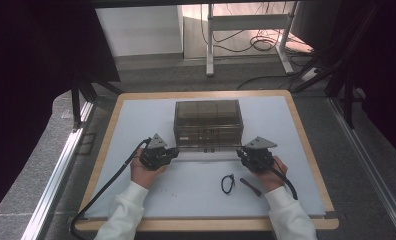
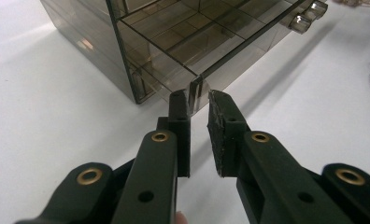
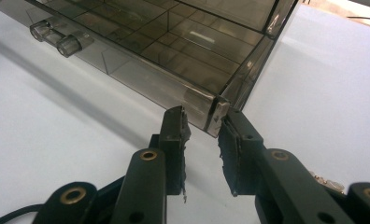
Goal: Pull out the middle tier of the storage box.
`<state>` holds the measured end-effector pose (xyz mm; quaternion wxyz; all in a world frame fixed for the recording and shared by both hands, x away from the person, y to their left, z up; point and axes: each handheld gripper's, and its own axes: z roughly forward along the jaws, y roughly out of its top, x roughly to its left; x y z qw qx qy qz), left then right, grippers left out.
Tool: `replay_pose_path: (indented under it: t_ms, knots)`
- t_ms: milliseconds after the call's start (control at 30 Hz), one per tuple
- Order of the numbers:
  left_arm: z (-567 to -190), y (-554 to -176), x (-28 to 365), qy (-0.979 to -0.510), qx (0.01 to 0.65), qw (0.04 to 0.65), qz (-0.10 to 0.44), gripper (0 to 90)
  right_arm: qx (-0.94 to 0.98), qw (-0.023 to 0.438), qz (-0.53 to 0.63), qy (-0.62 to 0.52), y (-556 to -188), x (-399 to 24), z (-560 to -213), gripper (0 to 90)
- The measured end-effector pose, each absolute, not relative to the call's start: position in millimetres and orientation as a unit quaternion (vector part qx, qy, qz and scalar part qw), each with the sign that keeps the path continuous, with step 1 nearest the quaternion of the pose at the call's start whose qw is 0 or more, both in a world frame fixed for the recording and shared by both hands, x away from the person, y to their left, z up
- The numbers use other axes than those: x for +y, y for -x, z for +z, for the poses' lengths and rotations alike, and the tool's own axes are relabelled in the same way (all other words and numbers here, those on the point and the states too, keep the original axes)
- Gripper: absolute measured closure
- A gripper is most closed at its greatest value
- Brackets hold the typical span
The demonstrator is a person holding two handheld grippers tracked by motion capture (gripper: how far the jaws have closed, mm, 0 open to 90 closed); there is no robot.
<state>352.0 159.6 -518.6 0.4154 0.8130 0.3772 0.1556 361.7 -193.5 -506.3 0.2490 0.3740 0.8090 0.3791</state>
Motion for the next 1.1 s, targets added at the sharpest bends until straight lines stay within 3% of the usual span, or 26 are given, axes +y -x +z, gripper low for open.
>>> replay_pose_path:
  t_ms: [1100]
  knots:
    - [-521.5, -344.5, 160.1, -0.817, 0.37, 0.418, 0.145, 79.7, 0.808, 0.242, 0.386, -0.373, -354.0, -198.0, -508.3, 71.5]
